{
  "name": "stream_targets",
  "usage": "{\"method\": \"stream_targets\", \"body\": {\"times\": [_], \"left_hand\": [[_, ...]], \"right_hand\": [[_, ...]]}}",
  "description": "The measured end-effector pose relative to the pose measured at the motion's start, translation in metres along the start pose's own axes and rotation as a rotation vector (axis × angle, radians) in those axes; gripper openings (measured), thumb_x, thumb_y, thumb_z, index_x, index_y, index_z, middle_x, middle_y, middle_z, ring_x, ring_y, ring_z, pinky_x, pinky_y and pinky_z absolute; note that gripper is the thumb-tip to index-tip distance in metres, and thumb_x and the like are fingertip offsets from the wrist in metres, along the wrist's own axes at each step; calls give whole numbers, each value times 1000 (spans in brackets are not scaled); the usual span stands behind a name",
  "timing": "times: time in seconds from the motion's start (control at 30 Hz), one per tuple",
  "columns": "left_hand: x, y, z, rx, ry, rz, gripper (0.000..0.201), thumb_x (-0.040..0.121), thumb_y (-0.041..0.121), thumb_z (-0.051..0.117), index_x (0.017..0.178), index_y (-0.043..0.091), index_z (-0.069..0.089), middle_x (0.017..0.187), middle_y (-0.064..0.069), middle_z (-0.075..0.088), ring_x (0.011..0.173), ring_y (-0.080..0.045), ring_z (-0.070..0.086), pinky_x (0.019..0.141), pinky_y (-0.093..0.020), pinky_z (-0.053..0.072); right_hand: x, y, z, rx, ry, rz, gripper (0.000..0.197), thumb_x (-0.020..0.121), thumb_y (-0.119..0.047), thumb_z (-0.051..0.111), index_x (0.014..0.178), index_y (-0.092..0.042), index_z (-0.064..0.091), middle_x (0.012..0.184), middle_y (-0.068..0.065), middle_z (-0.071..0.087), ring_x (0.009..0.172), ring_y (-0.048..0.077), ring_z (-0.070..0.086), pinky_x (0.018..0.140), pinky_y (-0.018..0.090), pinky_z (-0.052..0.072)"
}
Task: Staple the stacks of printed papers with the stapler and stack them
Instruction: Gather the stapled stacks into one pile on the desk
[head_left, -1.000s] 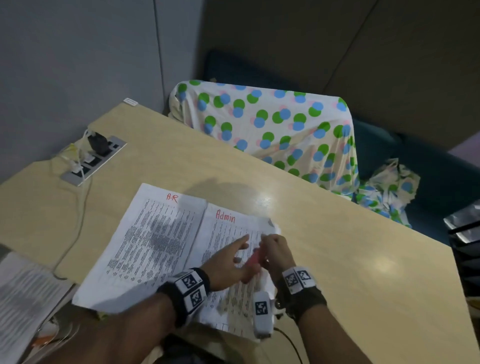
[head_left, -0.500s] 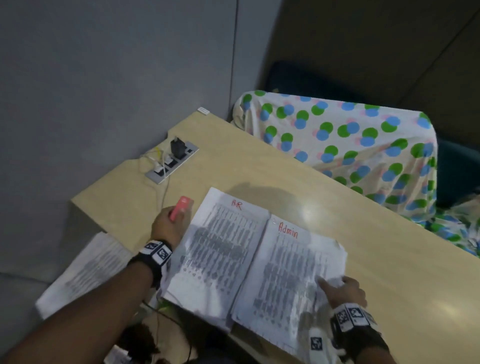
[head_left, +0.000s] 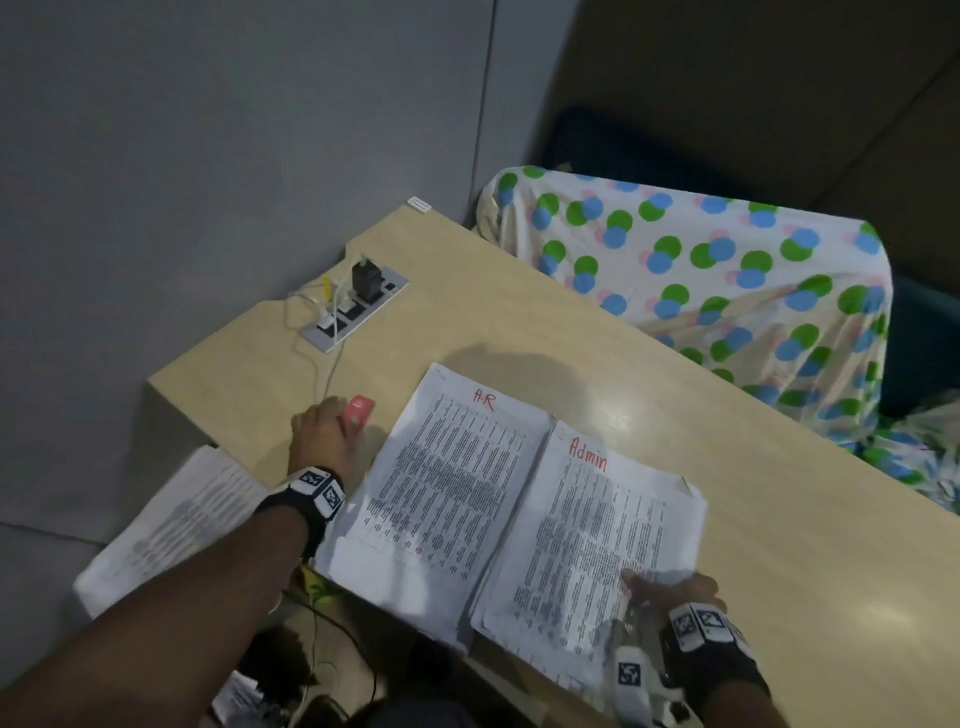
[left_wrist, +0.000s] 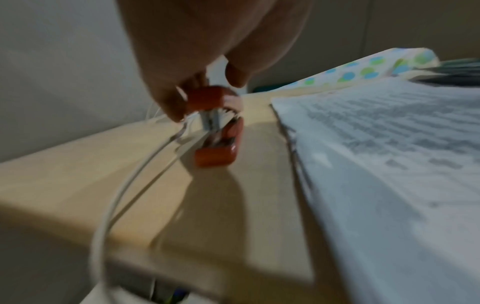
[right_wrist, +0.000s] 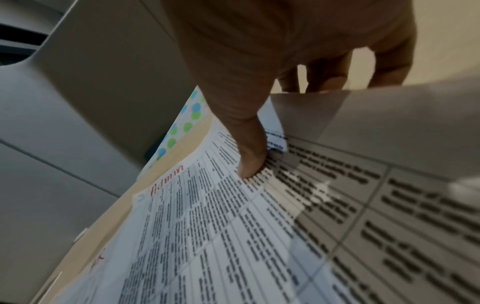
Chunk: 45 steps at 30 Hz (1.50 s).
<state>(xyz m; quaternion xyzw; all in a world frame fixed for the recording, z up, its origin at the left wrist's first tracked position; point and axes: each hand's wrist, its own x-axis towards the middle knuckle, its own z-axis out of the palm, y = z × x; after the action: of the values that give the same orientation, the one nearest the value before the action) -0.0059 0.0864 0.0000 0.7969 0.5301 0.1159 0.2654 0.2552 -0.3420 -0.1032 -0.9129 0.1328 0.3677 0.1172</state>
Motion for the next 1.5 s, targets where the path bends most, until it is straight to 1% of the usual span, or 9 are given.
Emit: {"method": "stream_targets", "body": {"times": [0.17,0.37,0.5,0.67,0.83,1.0,1.17,1.33,1.5], "left_hand": [[-24,32,17,0,-59,249,28,87,24,58,114,16,58,117,-9,59,106,-28,56,92,-43,49],[-38,26,45,77,-291,-121,71,74,27,71,136,16,39,134,-17,45,124,-36,44,99,-50,46],[-32,21,47,98,-302,-115,68,67,27,78,127,12,48,127,-15,49,117,-34,49,98,-49,47],[-21,23,37,23,-291,-38,26,77,23,66,94,5,64,93,-12,67,80,-29,59,77,-36,52],[-11,11,26,-86,-392,-99,31,92,20,41,70,8,60,75,-12,65,76,-35,63,64,-30,41],[-19,11,25,-185,-511,-125,45,93,50,43,87,10,62,75,-4,60,70,-24,56,64,-28,39],[-27,16,31,-27,-659,-140,73,77,67,54,119,8,57,117,-11,66,104,-30,63,89,-39,52],[-44,39,29,-168,-542,-111,75,76,51,68,133,11,38,135,-13,53,121,-32,53,101,-39,44],[-60,48,27,-481,-604,-107,68,73,33,79,129,22,41,132,-4,56,123,-25,51,105,-41,39]], "right_hand": [[-110,-39,-30,331,19,-104,53,66,-30,87,101,3,64,87,20,71,79,37,70,78,54,59],[-159,-41,-63,447,194,-453,32,81,-17,72,106,-18,52,91,16,66,79,41,65,67,51,59],[-169,-50,-98,608,176,-656,34,83,-11,72,112,-16,54,99,22,67,87,42,64,71,50,54],[-159,-87,-71,762,38,-669,81,57,-54,85,126,-19,58,116,10,70,101,34,68,80,53,56],[-183,-132,-1,762,-140,-544,44,77,-10,78,114,-11,53,101,15,68,87,37,67,69,46,59],[-180,-146,45,525,-120,-378,55,79,-21,77,121,-13,42,83,0,56,72,25,61,74,48,59],[-178,-155,61,220,42,-442,84,69,-50,79,128,-4,43,122,15,53,112,40,58,90,53,54],[-146,-149,68,306,-93,-472,111,44,-78,71,126,-7,45,118,15,59,99,34,65,75,50,61],[-154,-150,63,318,-50,-560,82,73,-68,53,121,-3,47,107,15,61,91,32,64,70,50,60]]}}
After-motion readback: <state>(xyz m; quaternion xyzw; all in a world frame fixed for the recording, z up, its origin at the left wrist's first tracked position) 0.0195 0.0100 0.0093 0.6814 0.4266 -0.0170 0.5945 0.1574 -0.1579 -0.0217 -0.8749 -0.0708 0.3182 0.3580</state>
